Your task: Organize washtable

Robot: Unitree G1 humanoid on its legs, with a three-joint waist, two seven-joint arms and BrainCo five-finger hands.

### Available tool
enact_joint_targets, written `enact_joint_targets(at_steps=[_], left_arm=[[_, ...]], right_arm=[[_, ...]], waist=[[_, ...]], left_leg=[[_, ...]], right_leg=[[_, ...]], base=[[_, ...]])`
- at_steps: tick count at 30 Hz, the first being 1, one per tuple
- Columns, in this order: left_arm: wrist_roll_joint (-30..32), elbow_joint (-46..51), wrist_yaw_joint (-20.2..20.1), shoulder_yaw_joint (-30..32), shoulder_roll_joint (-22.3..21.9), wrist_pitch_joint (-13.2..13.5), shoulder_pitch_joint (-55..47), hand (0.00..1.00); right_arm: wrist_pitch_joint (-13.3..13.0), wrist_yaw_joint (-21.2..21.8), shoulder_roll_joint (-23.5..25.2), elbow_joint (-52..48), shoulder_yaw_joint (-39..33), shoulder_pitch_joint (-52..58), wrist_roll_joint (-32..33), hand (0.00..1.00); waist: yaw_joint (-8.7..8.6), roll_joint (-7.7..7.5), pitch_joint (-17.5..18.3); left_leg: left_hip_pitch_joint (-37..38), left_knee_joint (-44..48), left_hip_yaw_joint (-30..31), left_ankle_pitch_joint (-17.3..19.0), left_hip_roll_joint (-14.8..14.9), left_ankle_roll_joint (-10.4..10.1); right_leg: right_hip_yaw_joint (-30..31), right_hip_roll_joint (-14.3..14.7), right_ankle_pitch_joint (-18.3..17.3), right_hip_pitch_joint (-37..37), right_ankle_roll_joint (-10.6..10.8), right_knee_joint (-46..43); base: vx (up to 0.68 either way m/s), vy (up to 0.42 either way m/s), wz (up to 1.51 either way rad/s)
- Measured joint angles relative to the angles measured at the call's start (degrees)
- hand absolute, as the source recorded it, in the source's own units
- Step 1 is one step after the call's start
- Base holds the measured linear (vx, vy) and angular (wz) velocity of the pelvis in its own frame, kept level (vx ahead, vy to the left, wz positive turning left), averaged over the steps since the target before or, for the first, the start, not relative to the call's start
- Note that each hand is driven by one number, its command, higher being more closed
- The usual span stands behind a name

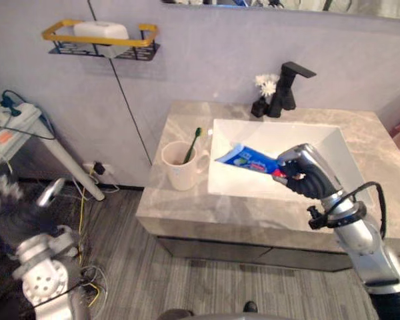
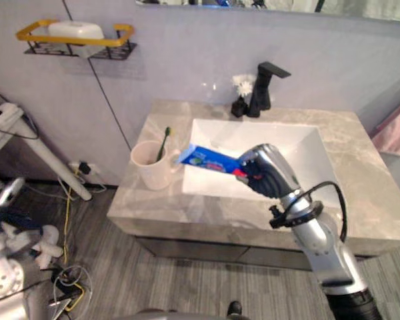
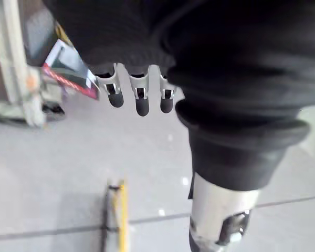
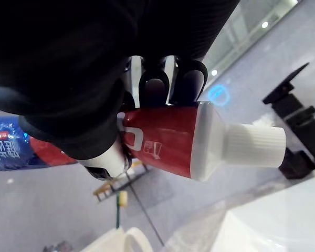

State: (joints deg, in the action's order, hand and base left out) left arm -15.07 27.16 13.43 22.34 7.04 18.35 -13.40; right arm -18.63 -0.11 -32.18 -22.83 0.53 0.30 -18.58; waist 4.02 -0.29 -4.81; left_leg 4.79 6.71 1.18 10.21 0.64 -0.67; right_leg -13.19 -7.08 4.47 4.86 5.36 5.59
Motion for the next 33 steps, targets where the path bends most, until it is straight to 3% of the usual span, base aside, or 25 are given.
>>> enact_joint_targets(at_steps=[5,12,23,33], left_arm=[[-4.1,8.5,-4.6,-14.5,-0.1,1.4,0.2,0.00],[-10.3,8.5,-8.6,-28.3,0.1,1.0,3.6,0.00],[-15.8,6.4,-9.8,-39.2,1.8,-0.3,9.0,0.00],[-15.9,5.9,-9.5,-46.4,2.8,-0.5,13.3,0.00]], right_arm=[[0.1,-1.0,3.2,-1.2,2.7,-1.1,0.0,1.00],[1.5,-3.4,5.6,-1.2,6.7,-5.9,0.0,1.00],[1.8,-5.0,5.9,-0.7,12.1,-10.3,0.0,1.00],[3.5,-5.0,5.9,1.8,16.5,-13.7,0.0,1.00]], waist=[[-0.04,0.43,1.3],[-0.03,0.46,1.4],[0.02,0.12,1.6],[-0.02,0.09,1.7]], left_leg=[[0.1,0.1,0.1,-0.2,0.0,-0.1],[0.9,-0.9,0.1,-1.2,0.2,-0.3],[1.5,-1.0,-0.7,-1.2,0.2,-0.3],[1.8,-1.0,-1.3,-1.2,0.3,-0.3]], right_leg=[[-0.1,0.0,0.0,0.2,0.0,0.0],[-0.1,0.3,0.0,1.0,0.0,0.0],[0.7,0.4,0.2,0.8,-0.2,0.0],[1.3,0.6,0.4,0.8,-0.5,0.0]], base=[[-0.04,-0.033,0.02],[-0.06,-0.039,0.01],[-0.02,-0.006,-0.03],[-0.03,-0.012,-0.03]])
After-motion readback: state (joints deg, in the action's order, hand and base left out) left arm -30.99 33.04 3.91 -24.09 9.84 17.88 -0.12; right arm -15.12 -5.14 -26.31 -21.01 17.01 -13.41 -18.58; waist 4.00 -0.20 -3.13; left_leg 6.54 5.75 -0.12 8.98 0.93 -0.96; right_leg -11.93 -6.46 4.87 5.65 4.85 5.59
